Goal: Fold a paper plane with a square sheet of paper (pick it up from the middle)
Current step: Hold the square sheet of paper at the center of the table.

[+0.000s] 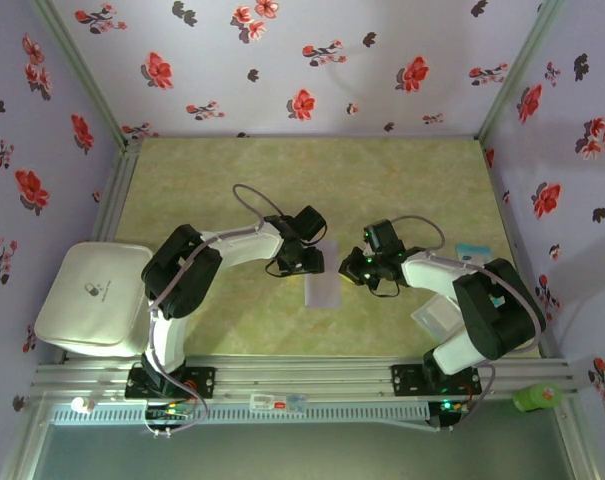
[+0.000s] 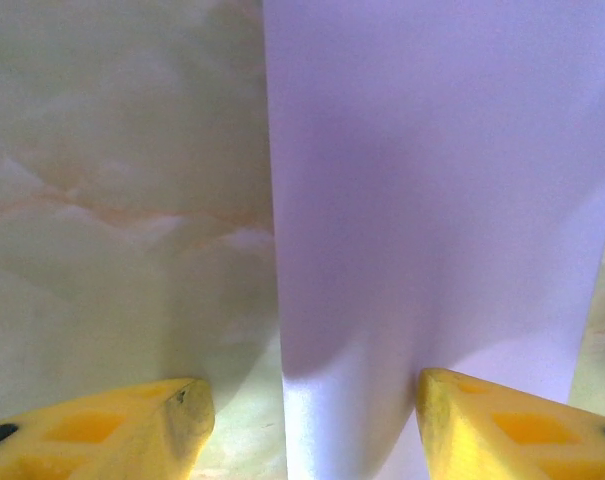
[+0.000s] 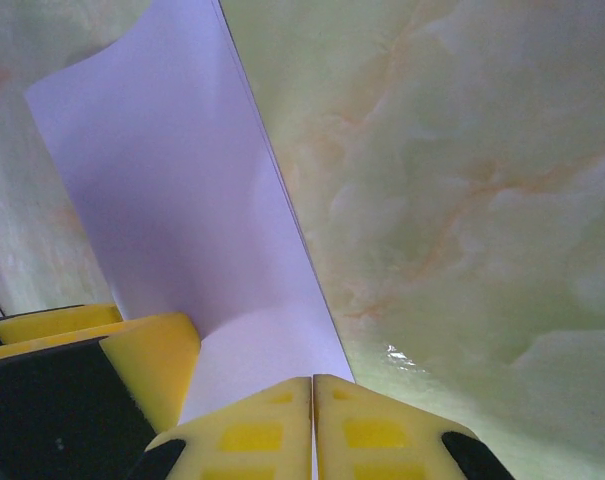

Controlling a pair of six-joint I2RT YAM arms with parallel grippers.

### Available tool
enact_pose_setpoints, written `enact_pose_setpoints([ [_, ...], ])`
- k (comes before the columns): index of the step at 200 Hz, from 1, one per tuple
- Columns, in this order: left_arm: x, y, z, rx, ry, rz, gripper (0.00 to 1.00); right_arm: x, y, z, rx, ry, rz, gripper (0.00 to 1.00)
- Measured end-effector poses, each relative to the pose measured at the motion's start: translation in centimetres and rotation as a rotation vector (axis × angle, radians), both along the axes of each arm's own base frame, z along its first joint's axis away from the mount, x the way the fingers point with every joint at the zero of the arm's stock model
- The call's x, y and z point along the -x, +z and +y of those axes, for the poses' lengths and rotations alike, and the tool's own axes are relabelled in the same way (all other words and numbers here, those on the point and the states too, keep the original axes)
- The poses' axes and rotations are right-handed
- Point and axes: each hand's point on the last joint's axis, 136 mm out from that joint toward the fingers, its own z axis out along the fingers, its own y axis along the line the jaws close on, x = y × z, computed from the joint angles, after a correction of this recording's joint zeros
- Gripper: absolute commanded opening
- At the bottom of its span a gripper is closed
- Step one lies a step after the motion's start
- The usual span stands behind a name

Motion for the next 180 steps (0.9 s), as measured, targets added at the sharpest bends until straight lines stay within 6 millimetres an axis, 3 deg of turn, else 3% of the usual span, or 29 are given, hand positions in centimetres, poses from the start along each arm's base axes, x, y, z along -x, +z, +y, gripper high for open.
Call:
enact_pose_setpoints([
  [108,0.0,-0.1,0.0,-0.017,-0.015,0.005,0.6,-0.4,0.5,-0.2,0.01,-0.011,-0.018,0.09],
  [130,0.0,-0.1,0.0,-0.017,-0.015,0.005,0.6,-0.7,0.9,-0.5,0.022,-0.025,-0.038,0.04],
  [180,0.0,-0.1,0.0,-0.017,-0.014,0.006,0.6,-2.0,5.7,-2.1,0.047,-0.099,-0.22,0.0],
])
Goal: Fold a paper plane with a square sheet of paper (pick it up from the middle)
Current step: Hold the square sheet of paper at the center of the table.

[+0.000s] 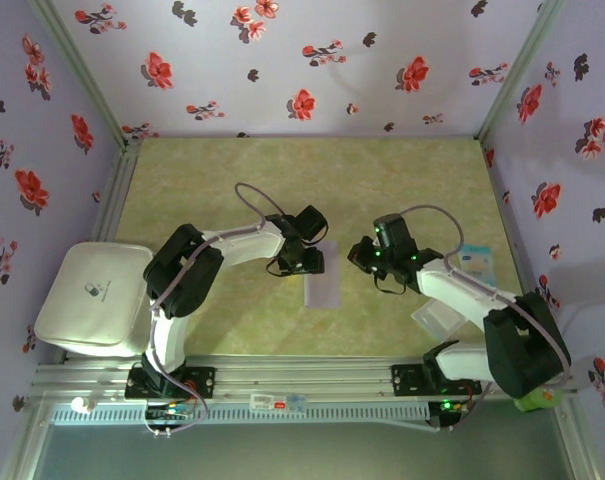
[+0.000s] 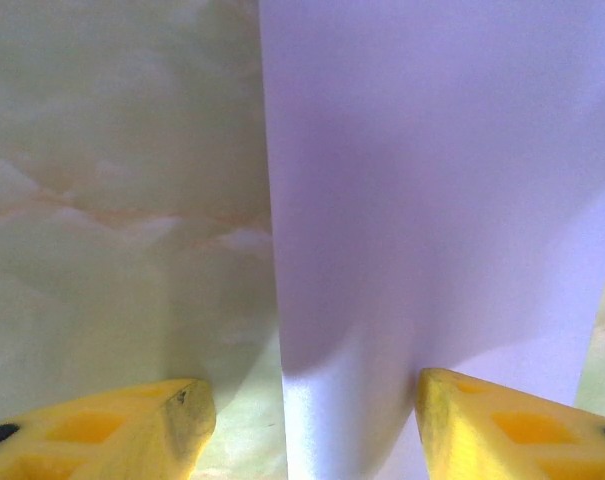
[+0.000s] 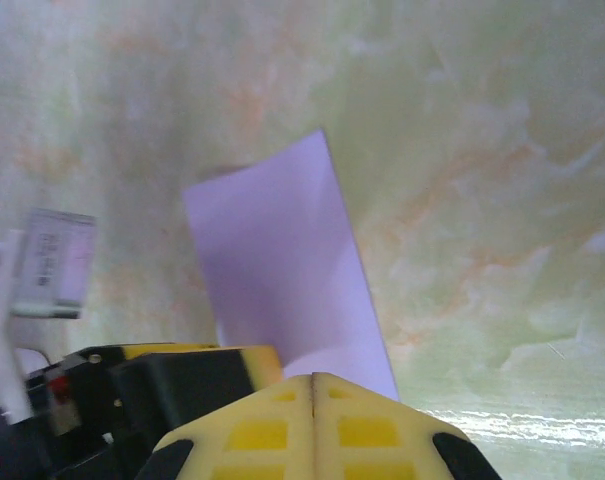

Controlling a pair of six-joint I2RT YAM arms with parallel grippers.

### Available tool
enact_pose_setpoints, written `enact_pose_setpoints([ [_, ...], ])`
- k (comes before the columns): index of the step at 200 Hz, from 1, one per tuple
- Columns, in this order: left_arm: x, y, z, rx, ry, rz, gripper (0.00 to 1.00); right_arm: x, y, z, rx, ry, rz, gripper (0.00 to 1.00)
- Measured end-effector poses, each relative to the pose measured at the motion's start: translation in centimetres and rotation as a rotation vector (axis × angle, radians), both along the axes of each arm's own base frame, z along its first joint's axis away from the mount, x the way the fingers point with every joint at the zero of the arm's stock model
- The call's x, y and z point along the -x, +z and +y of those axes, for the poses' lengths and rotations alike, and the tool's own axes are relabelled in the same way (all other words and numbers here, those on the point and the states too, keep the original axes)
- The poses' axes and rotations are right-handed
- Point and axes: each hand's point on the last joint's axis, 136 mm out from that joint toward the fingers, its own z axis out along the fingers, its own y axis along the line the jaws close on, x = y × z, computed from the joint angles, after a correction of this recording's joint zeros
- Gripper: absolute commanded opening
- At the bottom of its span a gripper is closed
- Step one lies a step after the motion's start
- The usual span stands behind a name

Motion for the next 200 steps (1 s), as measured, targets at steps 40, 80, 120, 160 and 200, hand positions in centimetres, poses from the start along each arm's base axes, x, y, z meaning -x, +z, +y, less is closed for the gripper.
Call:
enact_pose_setpoints([
  [40,0.0,0.0,0.0,0.0,0.0,0.0,0.6,0.5,-2.4,0.7,0.002,0.04,0.083,0.0],
  [80,0.0,0.0,0.0,0.0,0.0,0.0,0.6,1.3,-4.6,2.3,-0.018,0.102,0.171,0.0],
  [120,0.0,0.0,0.0,0.0,0.0,0.0,0.6,0.7,-4.8,3.9,-0.045,0.139,0.177,0.0],
  [160,0.0,0.0,0.0,0.0,0.0,0.0,0.6,0.8,-5.5,4.5,-0.041,0.163,0.191,0.0],
  [200,0.0,0.0,0.0,0.0,0.0,0.0,0.6,1.1,-6.7,4.5,-0.031,0.168,0.226,0.0],
])
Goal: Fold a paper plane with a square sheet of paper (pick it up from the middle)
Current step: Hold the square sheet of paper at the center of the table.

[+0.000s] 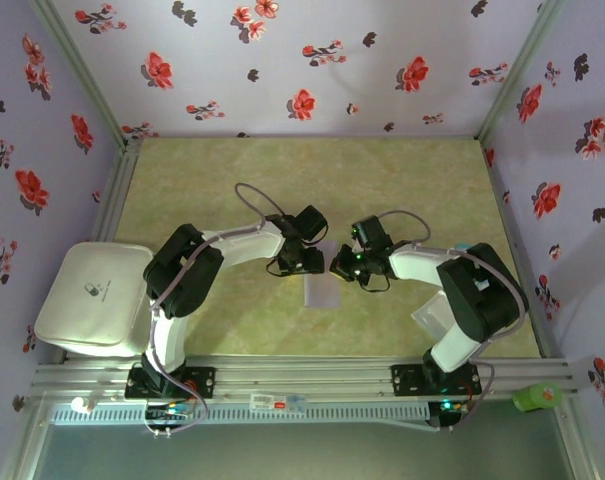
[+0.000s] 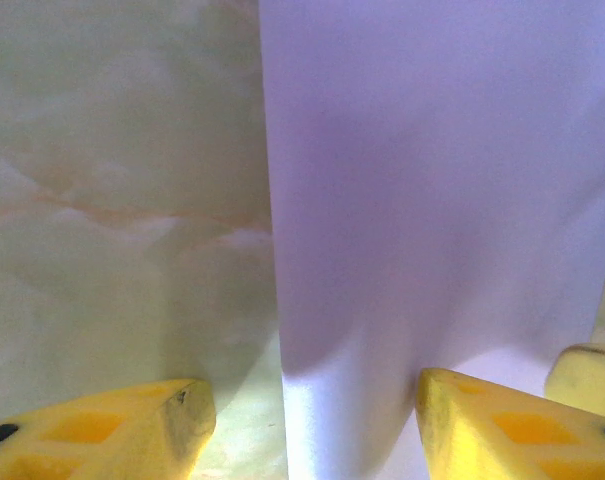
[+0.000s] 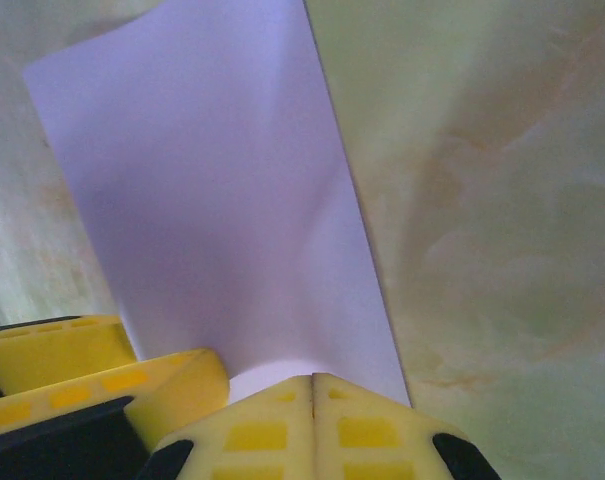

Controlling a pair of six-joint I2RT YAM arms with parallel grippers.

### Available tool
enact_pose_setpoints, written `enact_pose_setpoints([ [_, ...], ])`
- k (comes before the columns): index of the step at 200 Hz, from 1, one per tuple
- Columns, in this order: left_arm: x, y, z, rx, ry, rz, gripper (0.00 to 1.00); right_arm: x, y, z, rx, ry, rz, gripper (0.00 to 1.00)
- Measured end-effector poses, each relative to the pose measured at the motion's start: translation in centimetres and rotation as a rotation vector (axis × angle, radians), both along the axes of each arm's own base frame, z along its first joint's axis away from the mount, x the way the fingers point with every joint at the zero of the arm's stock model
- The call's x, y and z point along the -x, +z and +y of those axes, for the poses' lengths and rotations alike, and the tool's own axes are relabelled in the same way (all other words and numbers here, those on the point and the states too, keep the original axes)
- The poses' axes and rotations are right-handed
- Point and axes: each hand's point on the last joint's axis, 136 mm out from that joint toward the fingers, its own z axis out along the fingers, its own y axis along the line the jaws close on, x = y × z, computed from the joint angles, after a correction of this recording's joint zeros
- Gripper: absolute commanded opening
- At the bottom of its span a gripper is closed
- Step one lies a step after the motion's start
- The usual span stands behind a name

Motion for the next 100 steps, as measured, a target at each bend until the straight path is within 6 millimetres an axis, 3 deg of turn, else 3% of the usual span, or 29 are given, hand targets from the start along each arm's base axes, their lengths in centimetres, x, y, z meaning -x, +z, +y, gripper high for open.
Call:
enact_pose_setpoints([
  [100,0.0,0.0,0.0,0.0,0.0,0.0,0.6,0.04,0.29,0.58,-0.024,0.028,-0.018,0.0],
])
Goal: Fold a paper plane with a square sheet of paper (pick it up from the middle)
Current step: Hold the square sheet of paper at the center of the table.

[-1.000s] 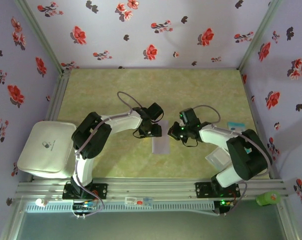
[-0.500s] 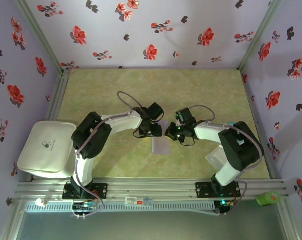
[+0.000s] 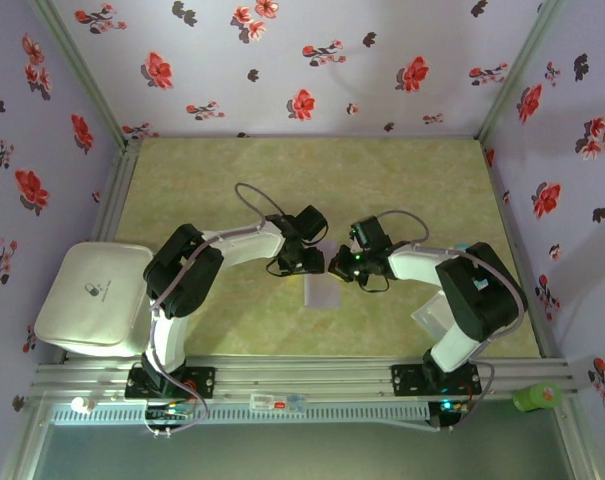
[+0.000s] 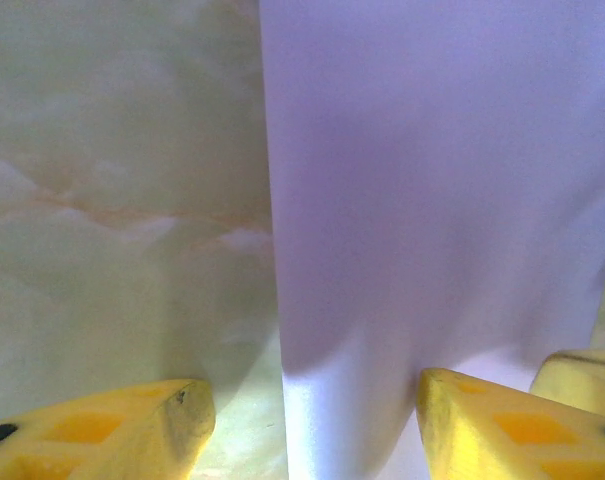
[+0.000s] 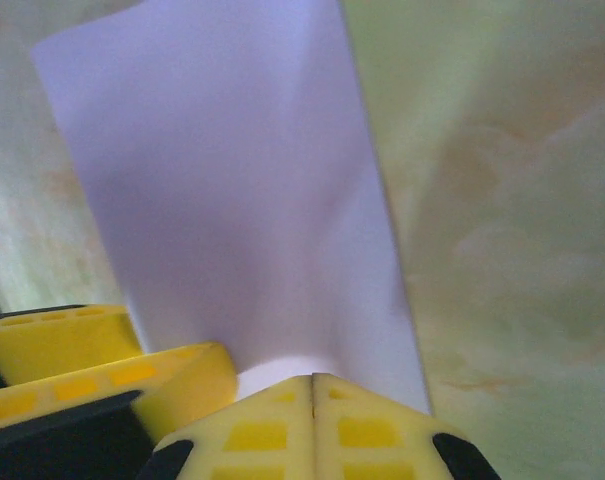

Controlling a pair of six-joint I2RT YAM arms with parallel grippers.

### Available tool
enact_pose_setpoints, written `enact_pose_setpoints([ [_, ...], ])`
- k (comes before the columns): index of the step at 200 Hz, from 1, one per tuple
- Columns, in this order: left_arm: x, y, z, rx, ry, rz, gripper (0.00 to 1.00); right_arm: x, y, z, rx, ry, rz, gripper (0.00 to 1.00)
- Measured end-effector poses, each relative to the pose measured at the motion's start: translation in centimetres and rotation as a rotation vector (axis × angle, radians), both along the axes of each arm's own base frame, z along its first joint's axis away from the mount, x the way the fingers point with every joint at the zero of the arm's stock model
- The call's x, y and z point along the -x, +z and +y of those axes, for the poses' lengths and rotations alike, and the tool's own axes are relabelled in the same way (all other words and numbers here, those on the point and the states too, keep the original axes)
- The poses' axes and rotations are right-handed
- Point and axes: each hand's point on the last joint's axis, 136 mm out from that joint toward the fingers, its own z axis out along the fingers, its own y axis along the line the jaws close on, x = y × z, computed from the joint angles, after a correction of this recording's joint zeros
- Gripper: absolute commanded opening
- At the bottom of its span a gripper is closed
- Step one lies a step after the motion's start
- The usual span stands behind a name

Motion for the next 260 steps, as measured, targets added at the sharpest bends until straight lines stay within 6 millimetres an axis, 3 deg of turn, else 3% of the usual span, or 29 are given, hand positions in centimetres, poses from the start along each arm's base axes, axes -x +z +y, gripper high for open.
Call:
enact_pose_setpoints([
  [48,0.0,0.0,0.0,-0.001,0.0,0.001,0.6,-0.2,0.4,0.6,-0.037,0.014,-0.021,0.0],
  [86,0.0,0.0,0.0,0.0,0.0,0.0,0.6,0.5,-1.1,-0.5,0.036,0.03,0.001,0.0],
  [155,0.0,0.1,0.0,0.006,0.0,-0.004,0.6,0.4,-1.2,-0.7,0.07,0.069,-0.024,0.0],
  [234,-0.2,1.9,0.2,0.078,0.015,-0.048,0.62,0.3,-1.2,-0.9,0.126,0.145,-0.037,0.0],
  [246,-0.6,2.8,0.7,0.099,0.032,-0.066,0.54,0.3,-1.2,-0.9,0.134,0.16,-0.039,0.0],
  [260,-1.3,4.4,0.9,0.145,0.055,-0.097,0.29,0.3,-1.2,-0.8,0.142,0.173,-0.034,0.0],
])
